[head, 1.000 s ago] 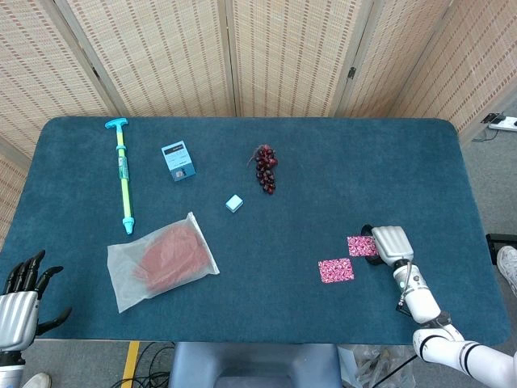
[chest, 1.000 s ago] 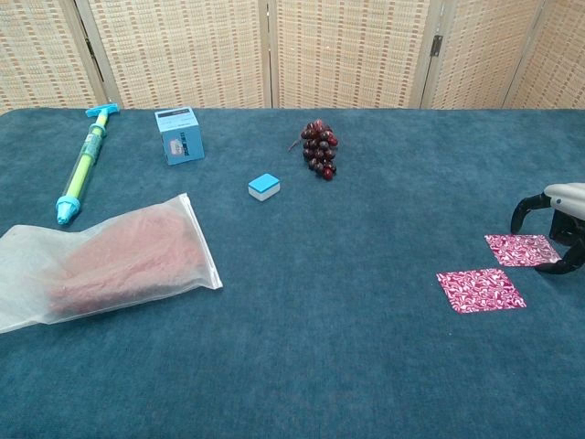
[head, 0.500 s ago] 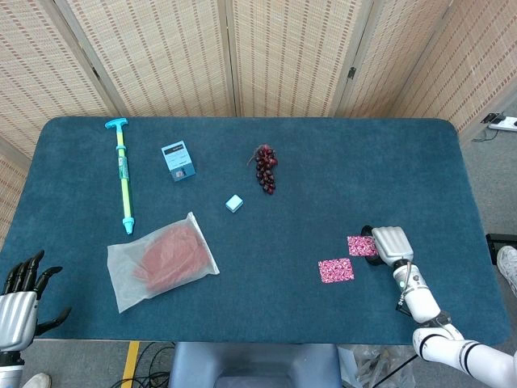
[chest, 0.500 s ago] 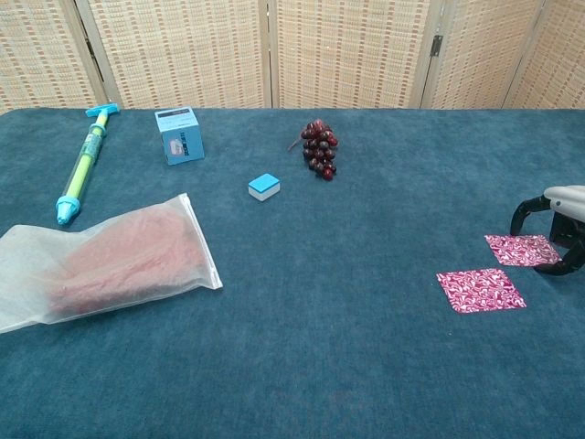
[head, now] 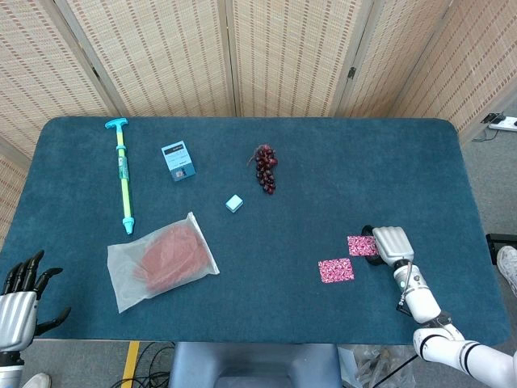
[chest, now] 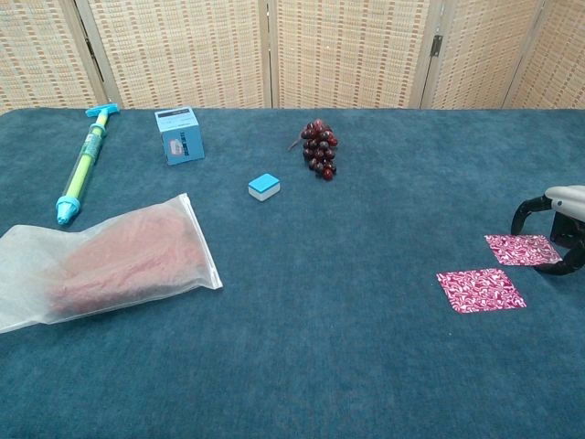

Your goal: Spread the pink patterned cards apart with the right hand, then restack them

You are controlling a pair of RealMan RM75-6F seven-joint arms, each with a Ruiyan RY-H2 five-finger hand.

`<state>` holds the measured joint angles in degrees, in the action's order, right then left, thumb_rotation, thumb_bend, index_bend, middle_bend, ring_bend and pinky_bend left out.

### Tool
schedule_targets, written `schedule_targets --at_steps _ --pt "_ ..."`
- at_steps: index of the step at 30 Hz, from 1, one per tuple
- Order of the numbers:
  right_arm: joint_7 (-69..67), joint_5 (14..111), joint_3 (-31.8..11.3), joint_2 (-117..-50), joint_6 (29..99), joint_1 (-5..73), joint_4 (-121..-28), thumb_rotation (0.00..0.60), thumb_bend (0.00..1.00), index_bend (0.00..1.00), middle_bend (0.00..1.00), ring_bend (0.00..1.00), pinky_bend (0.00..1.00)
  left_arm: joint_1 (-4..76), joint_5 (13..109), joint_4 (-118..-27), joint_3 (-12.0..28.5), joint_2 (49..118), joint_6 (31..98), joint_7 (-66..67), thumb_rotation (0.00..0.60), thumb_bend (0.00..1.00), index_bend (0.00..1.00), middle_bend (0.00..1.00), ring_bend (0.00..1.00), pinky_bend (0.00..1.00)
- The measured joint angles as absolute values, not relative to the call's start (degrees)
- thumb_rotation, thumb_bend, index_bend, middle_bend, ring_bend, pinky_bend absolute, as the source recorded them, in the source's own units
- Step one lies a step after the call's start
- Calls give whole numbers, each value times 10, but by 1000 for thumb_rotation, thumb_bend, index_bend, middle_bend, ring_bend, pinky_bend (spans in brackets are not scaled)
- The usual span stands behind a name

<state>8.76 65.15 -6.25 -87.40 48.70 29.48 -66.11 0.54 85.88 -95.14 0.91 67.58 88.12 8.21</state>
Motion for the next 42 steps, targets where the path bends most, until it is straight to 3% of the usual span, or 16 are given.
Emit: schedule_targets --at_steps 16,28,42 --pt "67 687 -59 -843 526 280 -718 600 301 345 1000 1000 1000 7 860 -953 10 676 881 84 600 230 279 29 22 90" --pt "65 766 -17 -813 541 275 -819 600 301 345 1000 1000 1000 6 860 -954 9 675 881 83 600 230 279 30 22 90" --pt "92 766 -8 -824 533 281 -823 600 290 345 1000 1000 1000 3 859 -949 9 674 884 76 600 230 279 30 22 90"
